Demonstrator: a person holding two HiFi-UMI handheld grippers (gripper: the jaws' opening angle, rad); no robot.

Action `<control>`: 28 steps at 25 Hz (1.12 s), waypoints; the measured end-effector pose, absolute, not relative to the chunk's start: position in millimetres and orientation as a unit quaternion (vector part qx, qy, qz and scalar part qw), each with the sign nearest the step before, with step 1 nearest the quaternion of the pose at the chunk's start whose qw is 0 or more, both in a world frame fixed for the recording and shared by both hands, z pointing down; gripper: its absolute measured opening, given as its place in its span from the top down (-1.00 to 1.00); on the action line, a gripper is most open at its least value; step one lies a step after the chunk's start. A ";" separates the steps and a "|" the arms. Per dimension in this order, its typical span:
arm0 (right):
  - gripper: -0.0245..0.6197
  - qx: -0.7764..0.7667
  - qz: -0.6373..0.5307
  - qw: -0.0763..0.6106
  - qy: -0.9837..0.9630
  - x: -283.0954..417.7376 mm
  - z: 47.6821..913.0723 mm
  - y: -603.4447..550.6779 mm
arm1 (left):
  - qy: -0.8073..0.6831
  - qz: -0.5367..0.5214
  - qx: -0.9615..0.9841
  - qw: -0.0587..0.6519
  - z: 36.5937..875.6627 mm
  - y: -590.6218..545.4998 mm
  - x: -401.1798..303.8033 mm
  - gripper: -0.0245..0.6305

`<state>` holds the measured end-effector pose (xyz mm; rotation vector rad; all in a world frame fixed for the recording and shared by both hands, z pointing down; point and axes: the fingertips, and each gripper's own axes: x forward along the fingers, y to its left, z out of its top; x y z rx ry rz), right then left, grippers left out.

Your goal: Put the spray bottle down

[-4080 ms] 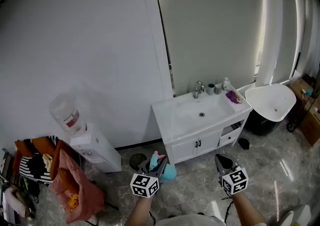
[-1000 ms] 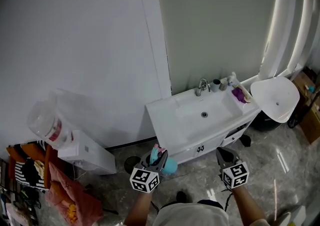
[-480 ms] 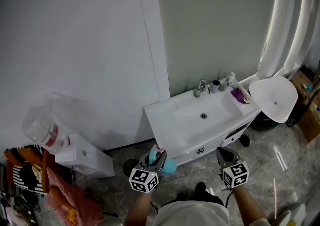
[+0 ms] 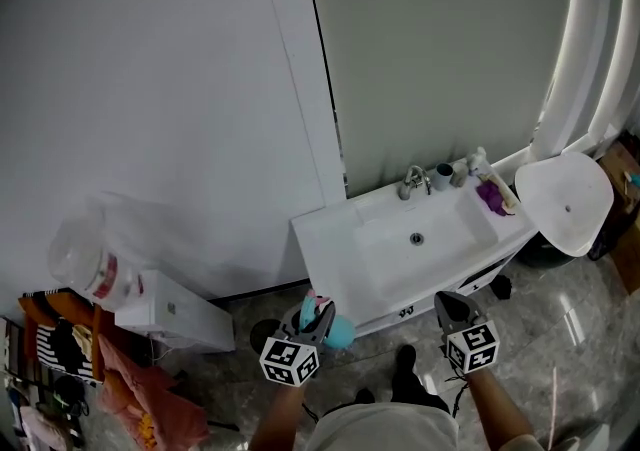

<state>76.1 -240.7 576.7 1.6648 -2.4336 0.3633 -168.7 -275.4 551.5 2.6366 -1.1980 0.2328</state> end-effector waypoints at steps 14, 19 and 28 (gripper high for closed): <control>0.89 0.495 0.118 0.100 -0.855 136.1 589.2 -380.5 | -0.462 0.086 0.875 0.114 555.5 -384.4 -102.4 0.58; 0.89 0.476 0.120 0.103 -0.865 155.2 598.5 -409.2 | -0.481 0.092 0.865 0.109 557.5 -408.4 -82.9 0.58; 0.89 0.454 0.135 0.107 -0.874 166.3 614.8 -444.2 | -0.501 0.105 0.851 0.115 566.5 -442.1 -65.1 0.58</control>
